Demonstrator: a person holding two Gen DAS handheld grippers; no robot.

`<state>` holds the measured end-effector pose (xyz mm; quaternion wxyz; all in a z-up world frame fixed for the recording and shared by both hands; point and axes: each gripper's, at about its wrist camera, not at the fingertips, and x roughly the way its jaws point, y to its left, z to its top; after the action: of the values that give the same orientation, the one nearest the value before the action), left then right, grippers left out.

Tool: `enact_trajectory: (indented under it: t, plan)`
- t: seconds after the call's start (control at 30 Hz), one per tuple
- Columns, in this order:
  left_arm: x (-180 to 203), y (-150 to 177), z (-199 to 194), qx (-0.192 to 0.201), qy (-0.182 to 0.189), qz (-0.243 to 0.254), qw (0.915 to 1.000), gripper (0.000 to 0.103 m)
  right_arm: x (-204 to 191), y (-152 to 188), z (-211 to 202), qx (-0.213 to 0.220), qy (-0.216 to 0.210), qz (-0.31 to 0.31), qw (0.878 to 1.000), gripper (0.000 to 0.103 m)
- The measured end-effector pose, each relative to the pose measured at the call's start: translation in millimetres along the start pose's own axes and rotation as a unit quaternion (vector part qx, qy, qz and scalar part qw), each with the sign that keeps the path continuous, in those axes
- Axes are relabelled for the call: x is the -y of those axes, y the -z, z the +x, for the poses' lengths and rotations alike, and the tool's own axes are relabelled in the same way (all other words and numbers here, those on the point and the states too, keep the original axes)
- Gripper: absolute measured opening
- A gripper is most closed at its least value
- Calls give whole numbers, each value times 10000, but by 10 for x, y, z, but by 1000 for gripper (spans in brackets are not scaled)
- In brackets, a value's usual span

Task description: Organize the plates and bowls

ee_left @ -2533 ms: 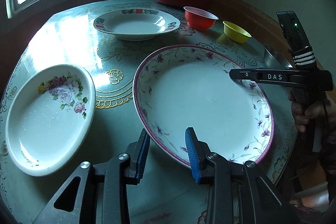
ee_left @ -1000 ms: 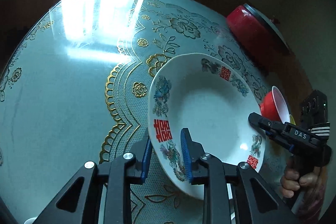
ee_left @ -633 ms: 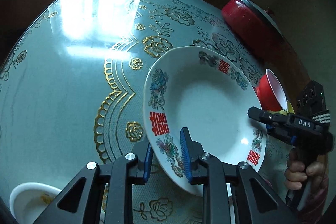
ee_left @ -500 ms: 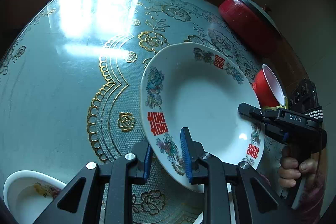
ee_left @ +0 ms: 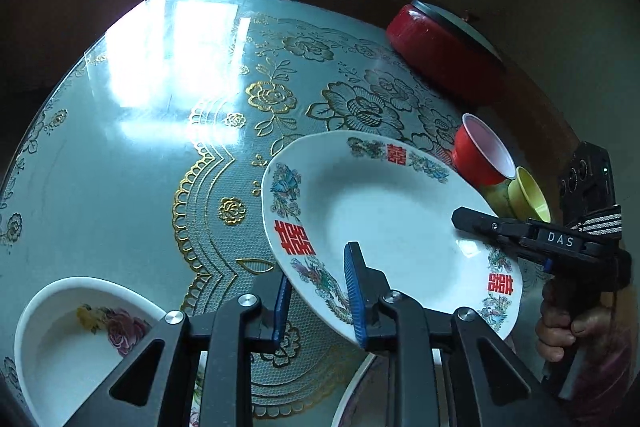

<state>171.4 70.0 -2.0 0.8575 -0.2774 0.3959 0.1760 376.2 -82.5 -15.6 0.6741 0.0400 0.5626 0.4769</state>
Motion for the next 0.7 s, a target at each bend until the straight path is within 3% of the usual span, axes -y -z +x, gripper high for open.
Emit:
enact_trajectory:
  t: [0.2,0.7]
  plan:
    - [79,38,-170,276,5,305,9992,26,-127,146,-157,303,1,-329,9990,14]
    - [255,443,-648,463,358,653,9961,26,-218,676,-605,450,-91,-341,9984,14]
